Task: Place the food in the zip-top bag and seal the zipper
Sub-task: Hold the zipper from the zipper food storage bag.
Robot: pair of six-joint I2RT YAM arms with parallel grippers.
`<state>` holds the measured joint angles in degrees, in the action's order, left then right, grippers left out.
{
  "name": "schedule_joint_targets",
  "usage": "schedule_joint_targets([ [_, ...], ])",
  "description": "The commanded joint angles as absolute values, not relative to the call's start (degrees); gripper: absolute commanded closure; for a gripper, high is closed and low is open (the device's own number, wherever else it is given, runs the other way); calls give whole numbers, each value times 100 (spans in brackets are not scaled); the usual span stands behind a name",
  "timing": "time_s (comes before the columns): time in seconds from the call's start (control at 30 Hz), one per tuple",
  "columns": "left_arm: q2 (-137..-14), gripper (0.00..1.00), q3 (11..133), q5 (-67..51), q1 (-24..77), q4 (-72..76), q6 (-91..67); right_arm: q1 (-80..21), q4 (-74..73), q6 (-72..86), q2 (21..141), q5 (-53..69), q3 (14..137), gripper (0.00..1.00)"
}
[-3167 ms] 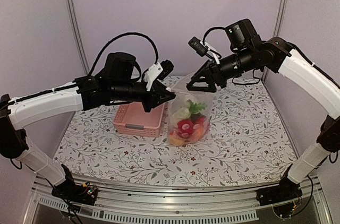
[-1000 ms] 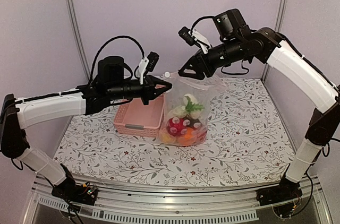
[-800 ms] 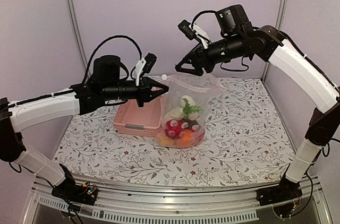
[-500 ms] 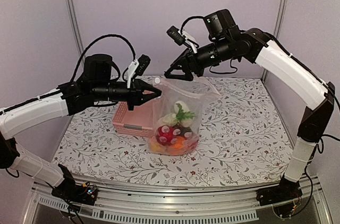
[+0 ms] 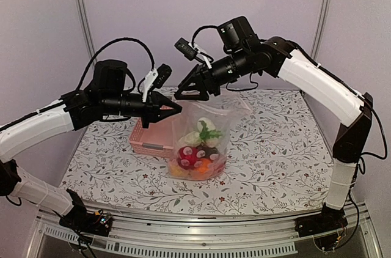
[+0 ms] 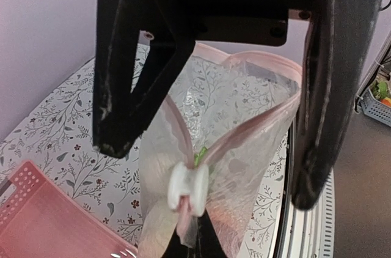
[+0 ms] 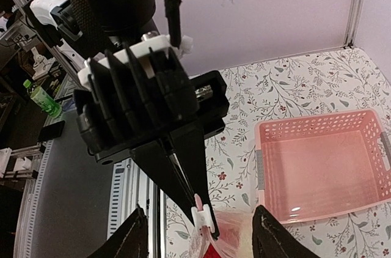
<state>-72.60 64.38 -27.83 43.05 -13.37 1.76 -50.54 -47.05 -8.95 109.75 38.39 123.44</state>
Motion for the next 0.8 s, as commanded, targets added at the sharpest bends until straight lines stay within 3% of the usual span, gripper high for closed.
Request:
schedule_joint_targets([
  [0.0,-7050,100,6613,-2795,4254,-1442,264,-5080,-4755,-934,11035,3986,12427,48],
  [0.23,-7040,100,6652,-2793,4238,-1479,287,-5085,-4764,-923,11065,3967,12476,67],
  [0.53,-7071,100,6732,-2812,4228,-1560,313,-5089,-4795,-940,11072,4080,12448,74],
  [0.77,-7142,100,6783,-2812,4221,-1581,283,-5135,-4821,-960,11083,4053,12434,73],
])
